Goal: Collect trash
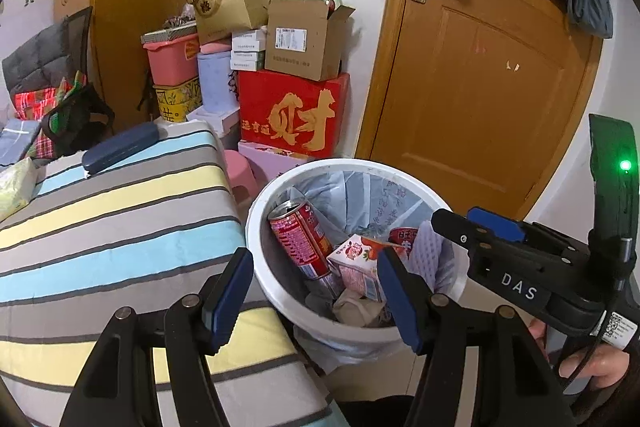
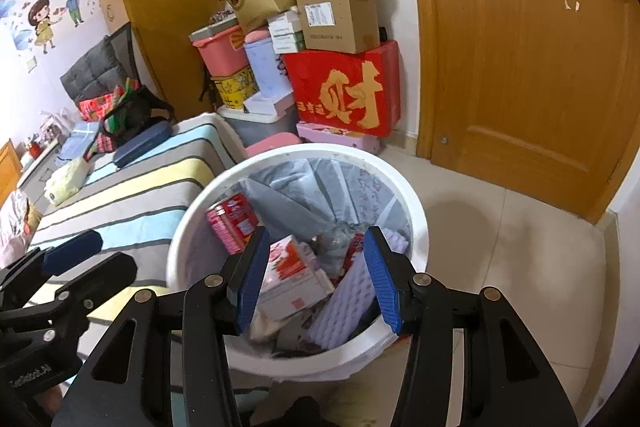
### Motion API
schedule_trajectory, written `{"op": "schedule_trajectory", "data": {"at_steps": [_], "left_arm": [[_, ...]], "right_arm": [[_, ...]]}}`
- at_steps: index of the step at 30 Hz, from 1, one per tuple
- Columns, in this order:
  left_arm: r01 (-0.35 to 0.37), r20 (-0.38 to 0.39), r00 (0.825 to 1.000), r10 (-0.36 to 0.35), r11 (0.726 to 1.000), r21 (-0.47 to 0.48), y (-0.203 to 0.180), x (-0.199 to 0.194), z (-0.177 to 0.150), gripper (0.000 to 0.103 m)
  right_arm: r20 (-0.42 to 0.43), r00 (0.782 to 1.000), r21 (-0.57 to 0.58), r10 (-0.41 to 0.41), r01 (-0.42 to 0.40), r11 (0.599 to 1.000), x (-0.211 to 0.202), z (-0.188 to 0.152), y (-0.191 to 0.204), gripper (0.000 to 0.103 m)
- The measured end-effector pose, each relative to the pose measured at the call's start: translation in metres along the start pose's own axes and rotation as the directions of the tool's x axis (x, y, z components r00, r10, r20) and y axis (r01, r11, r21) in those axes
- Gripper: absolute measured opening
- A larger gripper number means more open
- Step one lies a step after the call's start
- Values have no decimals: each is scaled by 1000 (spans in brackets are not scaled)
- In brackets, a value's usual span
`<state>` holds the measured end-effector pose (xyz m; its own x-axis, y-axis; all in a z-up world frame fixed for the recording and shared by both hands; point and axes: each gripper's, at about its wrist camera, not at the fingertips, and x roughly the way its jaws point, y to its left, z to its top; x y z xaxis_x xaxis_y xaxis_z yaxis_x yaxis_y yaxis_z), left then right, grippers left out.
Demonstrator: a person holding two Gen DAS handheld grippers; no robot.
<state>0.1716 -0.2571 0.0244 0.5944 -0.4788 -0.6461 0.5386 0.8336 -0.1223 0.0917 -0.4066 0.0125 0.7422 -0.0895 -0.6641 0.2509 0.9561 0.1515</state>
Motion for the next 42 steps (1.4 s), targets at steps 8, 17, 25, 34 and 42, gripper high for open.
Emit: {"op": "schedule_trajectory", "data": {"at_steps": [8,17,25,34,42], "left_arm": [[-98,51,994,99,995,-11,5,-39,-22,64],[-201,100,974,203,979,-28,12,-85,-58,64],[-265,148,951,270,963,-54,15,-120,-83,64],[-260,159,950,270,962,-78,14,-138,-106,64],[-279,159,944,289,957,-81,13,-142,-115,64]], "right_arm": [[59,998,-26,5,-3,1000,-30,-15,15,51],[120,992,-55,31,-24,998,-57,-41,37,51],[166,985,-93,50,-35,995,-74,-63,55,51],[165,983,-101,83,-67,993,-77,-80,70,51],[178,980,-105,92,-74,992,-81,-85,75,51]]}}
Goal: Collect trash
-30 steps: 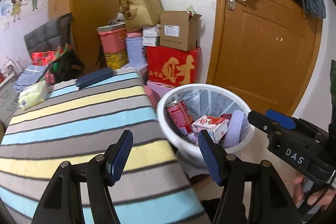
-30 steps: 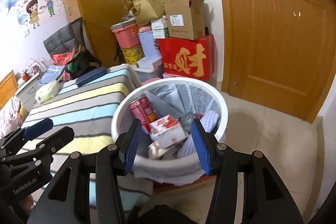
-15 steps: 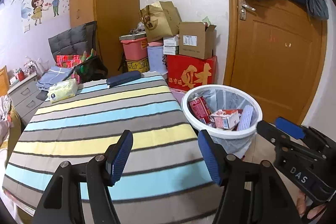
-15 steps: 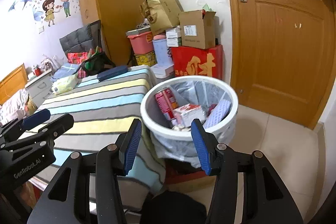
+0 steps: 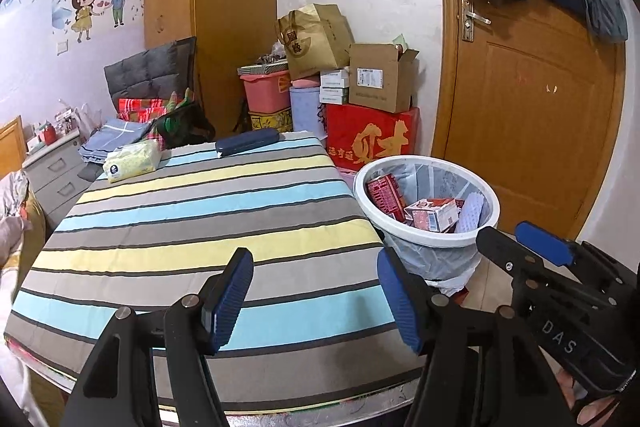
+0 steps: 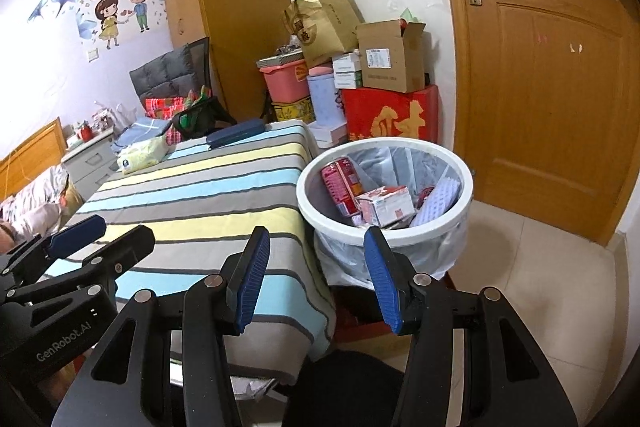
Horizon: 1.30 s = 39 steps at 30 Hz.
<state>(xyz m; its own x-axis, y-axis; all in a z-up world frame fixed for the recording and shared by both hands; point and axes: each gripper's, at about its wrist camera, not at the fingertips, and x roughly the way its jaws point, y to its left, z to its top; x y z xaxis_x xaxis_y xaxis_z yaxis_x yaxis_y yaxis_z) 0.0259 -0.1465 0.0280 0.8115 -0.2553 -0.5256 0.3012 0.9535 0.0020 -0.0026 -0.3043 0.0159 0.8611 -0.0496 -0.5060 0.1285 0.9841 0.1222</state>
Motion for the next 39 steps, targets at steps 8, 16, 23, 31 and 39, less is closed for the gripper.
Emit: {"op": "schedule_trajectory", "data": {"at_steps": [8,16,23,31,39], "left_arm": [[-9,8,1000,9,1000,2,0,-4,-2,64],[-12,10,1000,12,1000,-7,3,-6,-2,64],[-14,15,1000,14,1000,-8,4,-8,-3,64],[-18,17,1000,19,1000,-10,7,-12,-5,64],[-19,19,1000,19,1000,-9,8,-14,-6,64]], "right_arm": [[3,1000,11,-9,9,1000,-3,-3,0,51],[15,1000,3,-11,11,1000,-8,-4,4,51],[13,1000,3,-13,13,1000,-9,-3,4,51],[16,1000,3,-10,10,1000,-9,-3,4,51],[18,1000,6,-11,11,1000,-11,-2,5,51]]}}
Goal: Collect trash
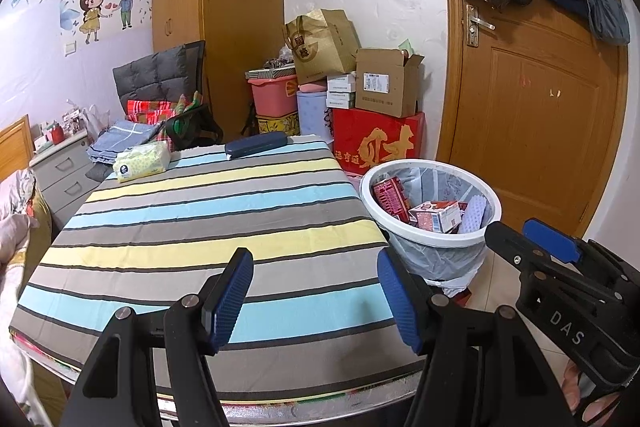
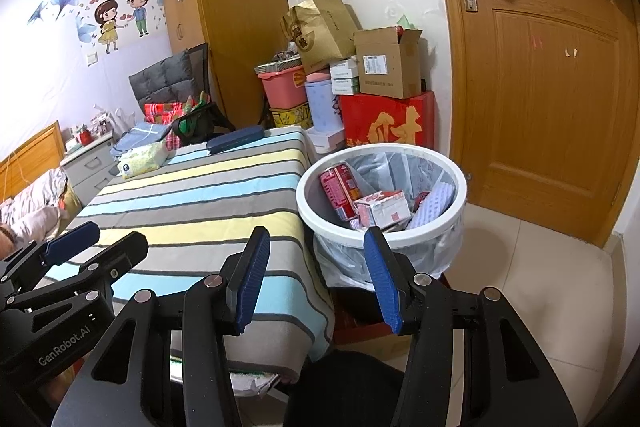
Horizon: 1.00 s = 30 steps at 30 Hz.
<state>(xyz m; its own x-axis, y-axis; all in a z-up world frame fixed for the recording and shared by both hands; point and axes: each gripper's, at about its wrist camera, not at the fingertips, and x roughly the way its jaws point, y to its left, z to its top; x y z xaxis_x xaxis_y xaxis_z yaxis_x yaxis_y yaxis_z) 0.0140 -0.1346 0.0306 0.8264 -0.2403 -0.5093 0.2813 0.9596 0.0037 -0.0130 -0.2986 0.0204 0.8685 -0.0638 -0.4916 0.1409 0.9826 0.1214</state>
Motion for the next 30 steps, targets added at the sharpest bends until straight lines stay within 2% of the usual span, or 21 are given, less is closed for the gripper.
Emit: {"op": "schedule_trajectory", "data": {"at_steps": [30], "left_arm": [[1,-1,1000,-1,1000,1,1,-1,0,64]], "right_arm": [[0,1000,-3,3,-3,1000,-2,0,2,51]]}}
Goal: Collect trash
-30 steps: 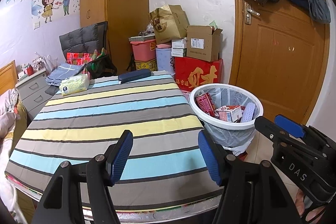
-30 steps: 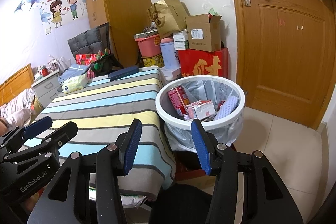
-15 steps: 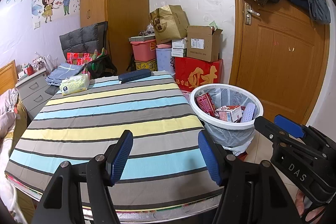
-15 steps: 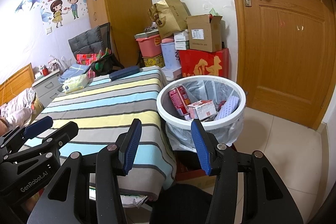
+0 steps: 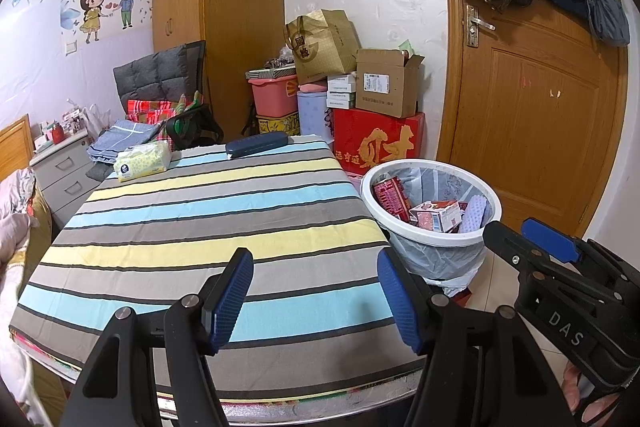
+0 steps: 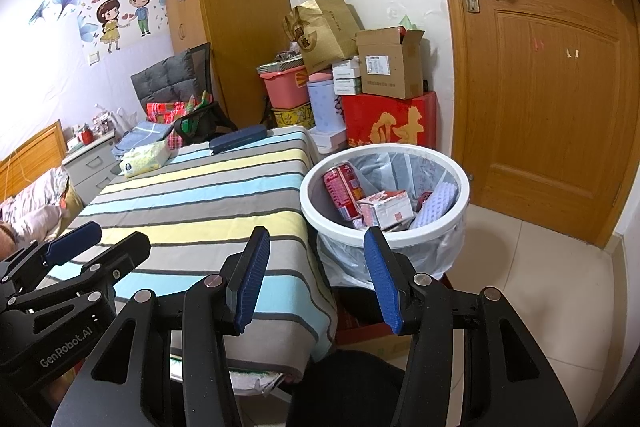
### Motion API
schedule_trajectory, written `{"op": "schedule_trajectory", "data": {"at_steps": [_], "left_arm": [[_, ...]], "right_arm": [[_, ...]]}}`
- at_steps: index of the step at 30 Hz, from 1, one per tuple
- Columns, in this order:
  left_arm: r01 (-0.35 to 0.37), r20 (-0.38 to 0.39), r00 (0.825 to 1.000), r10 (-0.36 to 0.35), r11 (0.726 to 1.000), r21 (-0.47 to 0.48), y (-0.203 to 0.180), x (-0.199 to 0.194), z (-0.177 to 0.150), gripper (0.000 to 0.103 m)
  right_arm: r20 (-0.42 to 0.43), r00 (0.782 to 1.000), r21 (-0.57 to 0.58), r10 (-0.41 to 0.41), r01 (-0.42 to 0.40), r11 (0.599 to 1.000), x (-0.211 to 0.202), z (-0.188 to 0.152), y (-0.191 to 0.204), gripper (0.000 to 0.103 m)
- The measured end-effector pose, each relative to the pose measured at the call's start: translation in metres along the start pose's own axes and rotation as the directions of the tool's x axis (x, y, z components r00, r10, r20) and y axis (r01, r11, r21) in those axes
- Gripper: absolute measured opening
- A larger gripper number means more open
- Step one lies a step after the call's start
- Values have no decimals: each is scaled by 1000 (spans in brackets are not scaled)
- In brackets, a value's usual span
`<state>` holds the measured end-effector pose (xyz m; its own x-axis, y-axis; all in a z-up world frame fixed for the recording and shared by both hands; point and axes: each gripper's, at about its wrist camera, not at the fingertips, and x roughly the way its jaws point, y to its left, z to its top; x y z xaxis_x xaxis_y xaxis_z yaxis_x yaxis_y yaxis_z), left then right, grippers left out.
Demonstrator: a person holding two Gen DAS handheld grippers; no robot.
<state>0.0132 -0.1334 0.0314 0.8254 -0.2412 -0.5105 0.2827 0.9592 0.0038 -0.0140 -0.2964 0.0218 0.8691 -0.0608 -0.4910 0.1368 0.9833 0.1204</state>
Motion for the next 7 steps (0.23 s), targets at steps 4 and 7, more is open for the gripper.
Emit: {"op": "schedule_trajectory", "data": {"at_steps": [4,7], "left_arm": [[1,0,1000,-1,1000,-2,1,-1,-1,64],[3,-3,1000,-3,1000,-6,2,-2,-1,64]], "right_arm": [[-1,1000,0,0,0,1000,0,0,0,51],[0,1000,-1,0,0,1000,0,0,1,51]]}}
